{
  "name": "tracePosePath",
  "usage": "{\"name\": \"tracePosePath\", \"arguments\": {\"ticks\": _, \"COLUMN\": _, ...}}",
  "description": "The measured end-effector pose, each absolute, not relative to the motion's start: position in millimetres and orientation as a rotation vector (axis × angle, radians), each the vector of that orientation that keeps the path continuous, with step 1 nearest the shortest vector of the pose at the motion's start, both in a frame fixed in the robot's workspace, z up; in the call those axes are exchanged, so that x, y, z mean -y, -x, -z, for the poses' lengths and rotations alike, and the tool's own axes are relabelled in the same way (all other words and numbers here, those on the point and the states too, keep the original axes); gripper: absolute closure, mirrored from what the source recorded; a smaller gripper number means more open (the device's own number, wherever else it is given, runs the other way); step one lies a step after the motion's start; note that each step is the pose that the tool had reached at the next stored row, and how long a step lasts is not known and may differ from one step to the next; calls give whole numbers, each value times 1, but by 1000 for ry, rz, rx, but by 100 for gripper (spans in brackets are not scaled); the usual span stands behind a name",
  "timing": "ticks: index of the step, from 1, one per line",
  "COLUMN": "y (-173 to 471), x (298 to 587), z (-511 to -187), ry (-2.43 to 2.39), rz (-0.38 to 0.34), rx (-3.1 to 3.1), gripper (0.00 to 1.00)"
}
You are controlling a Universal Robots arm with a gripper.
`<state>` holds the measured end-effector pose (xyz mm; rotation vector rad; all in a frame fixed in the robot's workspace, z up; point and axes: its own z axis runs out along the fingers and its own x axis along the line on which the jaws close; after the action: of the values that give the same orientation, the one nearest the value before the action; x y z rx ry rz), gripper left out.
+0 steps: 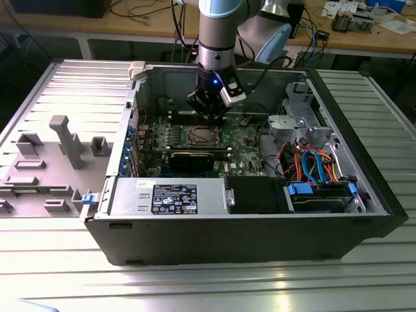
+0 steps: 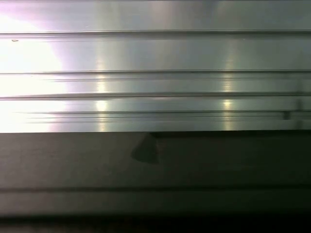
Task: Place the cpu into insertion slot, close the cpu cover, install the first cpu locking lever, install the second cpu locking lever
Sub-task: 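Install the first cpu locking lever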
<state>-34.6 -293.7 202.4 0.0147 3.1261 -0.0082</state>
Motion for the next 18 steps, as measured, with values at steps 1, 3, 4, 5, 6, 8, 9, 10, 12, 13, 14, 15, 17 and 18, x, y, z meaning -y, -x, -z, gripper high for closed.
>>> {"name": "tracePosePath", "arguments": {"ticks": 1, "y": 35, "x": 294, "z": -202, "ry": -15, "rz": 7, "rx": -3126, "gripper": 89}}
{"name": "tracePosePath", "arguments": {"ticks": 3, "y": 35, "x": 294, "z": -202, "ry": -15, "rz": 1, "rx": -3126, "gripper": 89}}
{"name": "tracePosePath", "arguments": {"ticks": 4, "y": 35, "x": 294, "z": -202, "ry": -15, "rz": -5, "rx": -3126, "gripper": 89}}
{"name": "tracePosePath", "arguments": {"ticks": 5, "y": 35, "x": 294, "z": -202, "ry": -15, "rz": -8, "rx": -3126, "gripper": 89}}
{"name": "tracePosePath", "arguments": {"ticks": 6, "y": 35, "x": 294, "z": -202, "ry": -15, "rz": -10, "rx": -3126, "gripper": 89}}
{"name": "tracePosePath", "arguments": {"ticks": 8, "y": 35, "x": 294, "z": -203, "ry": -15, "rz": -11, "rx": -3126, "gripper": 89}}
{"name": "tracePosePath", "arguments": {"ticks": 9, "y": 35, "x": 294, "z": -204, "ry": -15, "rz": -10, "rx": -3126, "gripper": 89}}
{"name": "tracePosePath", "arguments": {"ticks": 10, "y": 35, "x": 294, "z": -204, "ry": -15, "rz": -10, "rx": -3126, "gripper": 89}}
{"name": "tracePosePath", "arguments": {"ticks": 12, "y": 35, "x": 294, "z": -205, "ry": -15, "rz": -10, "rx": -3126, "gripper": 89}}
{"name": "tracePosePath", "arguments": {"ticks": 13, "y": 35, "x": 294, "z": -205, "ry": -15, "rz": -10, "rx": -3126, "gripper": 89}}
{"name": "tracePosePath", "arguments": {"ticks": 14, "y": 34, "x": 294, "z": -205, "ry": -15, "rz": -8, "rx": -3126, "gripper": 89}}
{"name": "tracePosePath", "arguments": {"ticks": 15, "y": 35, "x": 294, "z": -205, "ry": -15, "rz": -1, "rx": -3126, "gripper": 89}}
{"name": "tracePosePath", "arguments": {"ticks": 17, "y": 35, "x": 294, "z": -205, "ry": -15, "rz": 10, "rx": -3126, "gripper": 89}}
{"name": "tracePosePath", "arguments": {"ticks": 18, "y": 35, "x": 294, "z": -205, "ry": -15, "rz": 13, "rx": -3126, "gripper": 89}}
